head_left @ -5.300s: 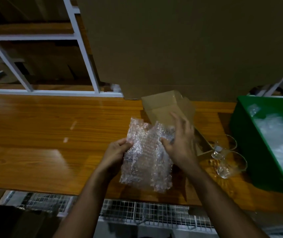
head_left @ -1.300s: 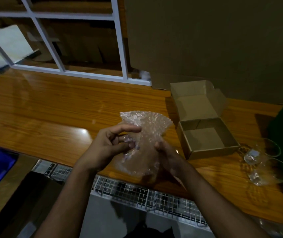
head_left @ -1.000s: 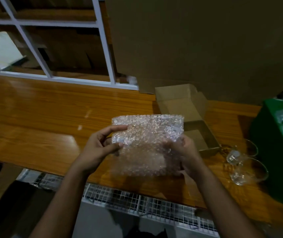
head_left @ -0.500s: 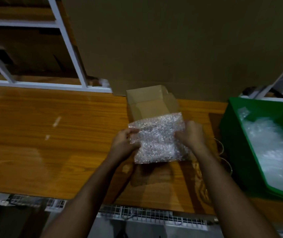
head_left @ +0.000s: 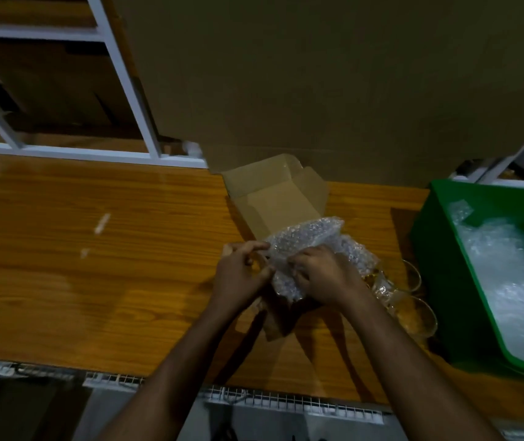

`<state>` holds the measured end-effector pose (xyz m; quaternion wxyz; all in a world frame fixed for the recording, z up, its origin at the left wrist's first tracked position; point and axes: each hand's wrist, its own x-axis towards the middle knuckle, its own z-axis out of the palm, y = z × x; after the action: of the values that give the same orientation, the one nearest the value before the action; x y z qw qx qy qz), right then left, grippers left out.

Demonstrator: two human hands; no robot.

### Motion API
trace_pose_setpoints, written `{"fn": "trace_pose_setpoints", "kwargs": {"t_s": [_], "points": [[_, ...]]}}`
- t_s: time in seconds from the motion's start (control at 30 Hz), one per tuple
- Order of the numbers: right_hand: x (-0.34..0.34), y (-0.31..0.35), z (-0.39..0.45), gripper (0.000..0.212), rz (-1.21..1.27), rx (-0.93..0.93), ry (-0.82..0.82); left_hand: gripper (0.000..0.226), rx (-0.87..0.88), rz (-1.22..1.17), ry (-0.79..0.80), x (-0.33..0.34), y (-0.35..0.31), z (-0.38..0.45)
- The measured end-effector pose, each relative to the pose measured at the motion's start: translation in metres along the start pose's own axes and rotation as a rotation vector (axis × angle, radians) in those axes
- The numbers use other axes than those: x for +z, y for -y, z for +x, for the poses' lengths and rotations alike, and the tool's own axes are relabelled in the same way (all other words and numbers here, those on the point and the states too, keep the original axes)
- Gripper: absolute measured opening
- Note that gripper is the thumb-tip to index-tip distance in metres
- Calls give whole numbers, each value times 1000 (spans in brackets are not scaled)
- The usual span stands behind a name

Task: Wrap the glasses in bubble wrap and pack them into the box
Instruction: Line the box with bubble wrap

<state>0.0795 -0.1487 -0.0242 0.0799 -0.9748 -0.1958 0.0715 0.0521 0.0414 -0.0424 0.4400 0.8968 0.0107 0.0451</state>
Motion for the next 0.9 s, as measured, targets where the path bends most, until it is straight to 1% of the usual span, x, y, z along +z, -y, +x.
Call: {"fn": "trace_pose_setpoints", "kwargs": {"t_s": [0.03, 0.1, 0.13, 0.17, 0.2, 0.23, 0.3, 0.37, 0.47, 0.53, 0.67, 0.73, 0.83, 0.87, 0.9], "points": [[-1, -1, 1, 36, -16, 2, 19, 39, 57, 71, -56, -1, -1, -3], [-2, -2, 4, 38, -58, 5, 48, 36, 296, 250, -136, -1, -10, -6], [-2, -2, 5, 41, -63, 13, 70, 34, 428, 312, -125, 1, -17, -5], [-2, -2, 5, 43, -50, 33, 103, 33, 523, 351, -76, 4, -24, -2], [-1, -2, 6, 44, -20, 54, 132, 32, 558, 385, -5, 7, -31, 1], [-1, -3, 5, 44, 3, 77, 166, 31, 533, 424, 81, 12, -36, 4], [2, -4, 7, 47, 7, 96, 207, 33, 410, 535, 214, 21, -37, 7], [5, -3, 10, 53, 4, 101, 222, 35, 344, 644, 272, 22, -28, 8], [10, 7, 12, 56, 33, 93, 263, 37, 362, 780, 312, 13, -15, 6], [12, 15, 9, 54, 34, 74, 294, 36, 369, 846, 374, 0, -7, 8], [3, 27, 4, 48, 59, 52, 233, 35, 378, 914, 515, -34, 8, 16], [2, 31, 4, 41, 54, 44, 211, 35, 398, 926, 519, -46, 11, 15], [5, 38, 6, 22, 39, 44, 238, 30, 533, 927, 402, -44, 2, 6], [5, 40, 7, 18, 60, 46, 260, 30, 552, 929, 386, -38, -2, 4], [5, 41, 10, 15, 75, 49, 274, 31, 534, 933, 387, -32, -4, 3]]}}
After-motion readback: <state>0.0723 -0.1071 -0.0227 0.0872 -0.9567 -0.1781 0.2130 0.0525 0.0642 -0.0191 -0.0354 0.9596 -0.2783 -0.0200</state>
